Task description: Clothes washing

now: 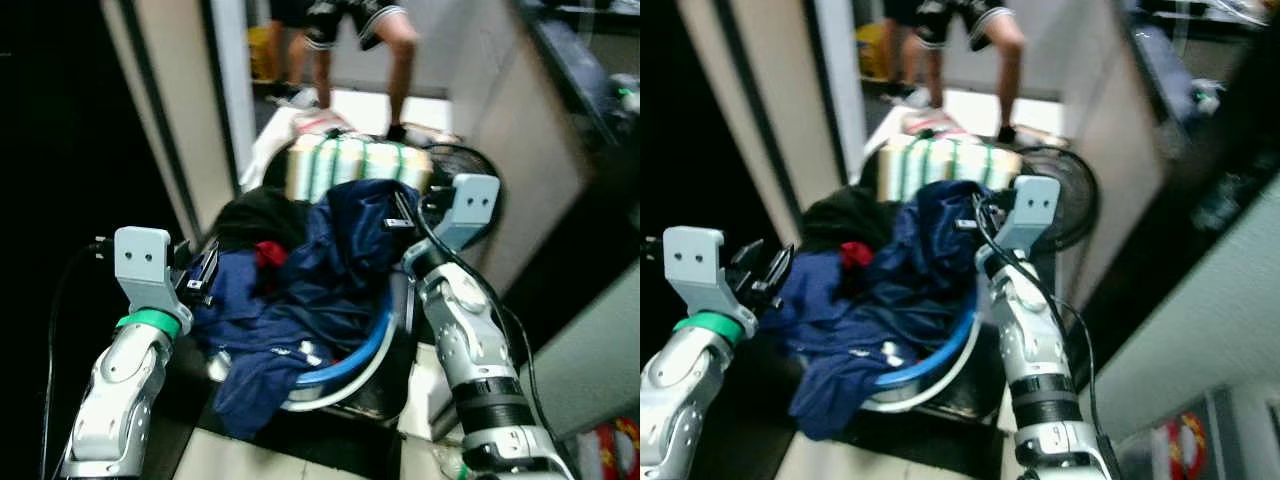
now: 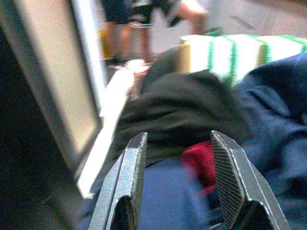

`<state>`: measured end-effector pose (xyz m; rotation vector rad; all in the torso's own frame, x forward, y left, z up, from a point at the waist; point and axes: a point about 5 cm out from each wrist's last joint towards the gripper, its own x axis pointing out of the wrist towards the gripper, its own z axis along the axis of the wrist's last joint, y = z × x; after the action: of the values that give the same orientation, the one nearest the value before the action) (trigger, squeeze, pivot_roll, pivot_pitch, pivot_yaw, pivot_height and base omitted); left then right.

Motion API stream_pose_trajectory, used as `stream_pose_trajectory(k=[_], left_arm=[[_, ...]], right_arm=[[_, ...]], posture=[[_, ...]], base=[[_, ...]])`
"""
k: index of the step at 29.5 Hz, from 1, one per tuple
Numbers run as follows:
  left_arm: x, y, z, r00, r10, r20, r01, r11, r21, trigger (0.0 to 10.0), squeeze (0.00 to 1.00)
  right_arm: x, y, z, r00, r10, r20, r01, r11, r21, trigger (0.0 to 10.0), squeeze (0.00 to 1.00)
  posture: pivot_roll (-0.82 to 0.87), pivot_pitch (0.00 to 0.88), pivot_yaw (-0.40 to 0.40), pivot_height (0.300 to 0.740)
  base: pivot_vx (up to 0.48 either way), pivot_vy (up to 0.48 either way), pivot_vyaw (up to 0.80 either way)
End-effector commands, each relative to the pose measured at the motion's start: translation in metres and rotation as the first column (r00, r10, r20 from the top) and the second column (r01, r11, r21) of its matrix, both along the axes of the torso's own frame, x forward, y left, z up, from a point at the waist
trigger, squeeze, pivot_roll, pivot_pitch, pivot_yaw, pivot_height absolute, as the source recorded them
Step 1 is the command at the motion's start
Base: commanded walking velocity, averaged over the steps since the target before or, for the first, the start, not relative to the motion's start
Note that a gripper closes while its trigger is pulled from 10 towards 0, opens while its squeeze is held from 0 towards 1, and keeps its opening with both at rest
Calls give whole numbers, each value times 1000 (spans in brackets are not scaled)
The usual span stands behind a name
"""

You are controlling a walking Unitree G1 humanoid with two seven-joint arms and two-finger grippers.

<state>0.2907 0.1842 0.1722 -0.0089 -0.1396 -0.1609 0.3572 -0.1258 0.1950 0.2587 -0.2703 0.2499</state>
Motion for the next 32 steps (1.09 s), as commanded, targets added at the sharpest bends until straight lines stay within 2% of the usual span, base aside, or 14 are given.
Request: stream_pose_trajectory(k=[1,17,25,32], left_arm=[[0,-2,-4,1000,-6,-24,6,1000,-1,10000,0],[-7,-6,-5,998,-53,-27,53,999,-9,10000,0],[-7,-9,-1,996,-84,-10,84,996,-16,10000,0],[-9,-8,-1,997,-79,-9,79,997,-24,10000,0]], right_arm=[[-2,0,-6,1000,3,-19,-3,1000,-20,10000,0],[-5,0,-13,999,23,-35,-23,1000,-1,10000,0],[-3,-4,-1,999,29,14,-30,997,78,10000,0],[-1,-6,6,999,29,37,-32,995,90,10000,0]], posture=[[127,9,65,740],[133,21,56,740],[136,24,62,740],[138,24,59,740]], base=[[0,0,-800],[0,0,-800],[0,0,-800],[0,0,-800]])
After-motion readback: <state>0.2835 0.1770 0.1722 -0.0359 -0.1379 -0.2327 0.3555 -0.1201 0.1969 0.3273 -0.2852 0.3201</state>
